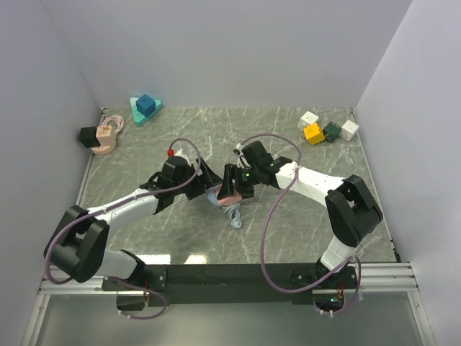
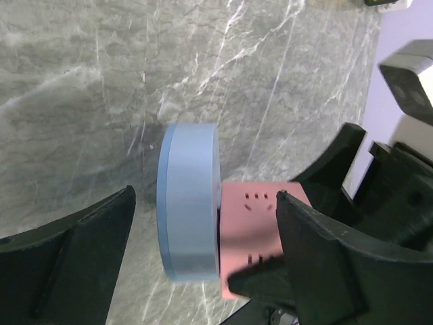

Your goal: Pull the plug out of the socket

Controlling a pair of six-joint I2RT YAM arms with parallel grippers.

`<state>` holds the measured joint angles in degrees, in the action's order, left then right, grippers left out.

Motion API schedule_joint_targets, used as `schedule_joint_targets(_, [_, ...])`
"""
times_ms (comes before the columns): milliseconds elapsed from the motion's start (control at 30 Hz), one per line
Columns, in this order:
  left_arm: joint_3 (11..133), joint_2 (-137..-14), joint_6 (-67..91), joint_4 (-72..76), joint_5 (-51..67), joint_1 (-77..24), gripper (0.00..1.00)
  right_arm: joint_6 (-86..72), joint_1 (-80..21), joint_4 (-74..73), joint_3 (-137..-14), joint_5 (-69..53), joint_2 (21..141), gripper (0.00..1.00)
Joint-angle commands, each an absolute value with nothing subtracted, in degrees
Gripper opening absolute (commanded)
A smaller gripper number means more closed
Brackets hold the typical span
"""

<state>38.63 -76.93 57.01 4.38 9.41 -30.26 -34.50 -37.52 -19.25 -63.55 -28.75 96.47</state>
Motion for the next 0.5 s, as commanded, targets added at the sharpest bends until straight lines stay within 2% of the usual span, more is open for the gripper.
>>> schedule_joint_targets(0, [41.1, -80.2, 58.6, 7.9, 10.4, -30.9, 0.9, -35.1, -38.1, -13.6, -63.3, -32.2, 92.6, 0.0])
schedule_joint_targets(133, [42.5, -83.4, 59.9, 9.9, 12.0, -33.0, 0.84, -37.3, -38.5, -11.7, -63.0, -30.3, 91.8, 0.0])
schedule_joint_targets(200, [43.6, -84.8, 60.2, 10.6, 12.8, -34.0, 0.64, -38.7, -38.6, -10.6, -62.6, -28.9, 91.4, 0.0])
schedule_joint_targets(233, [43.8, -85.1, 60.2, 10.8, 12.8, -34.2, 0.64, -39.1, -38.6, -10.1, -62.5, -28.7, 91.3, 0.0])
schedule_joint_targets(267, [43.9, -85.3, 60.6, 10.9, 12.9, -34.3, 0.5, -39.5, -38.7, -9.7, -62.4, -28.5, 91.3, 0.0])
schedule_joint_targets(333, [43.6, -85.1, 60.9, 11.5, 13.0, -34.3, 0.29, -39.8, -38.8, -9.4, -62.6, -28.4, 91.8, 0.0])
schedule_joint_targets(367, [43.5, -85.1, 60.8, 11.3, 12.9, -34.3, 0.07, -39.9, -38.8, -9.4, -62.5, -27.3, 91.7, 0.0])
schedule_joint_targets(400, [43.8, -85.0, 60.6, 10.9, 13.1, -34.3, 0.01, -40.3, -38.8, -9.0, -62.1, -26.7, 91.1, 0.0])
schedule_joint_targets(467, [43.6, -84.8, 60.2, 10.0, 13.2, -34.3, 0.01, -40.3, -38.6, -8.8, -61.6, -25.8, 90.7, 0.0])
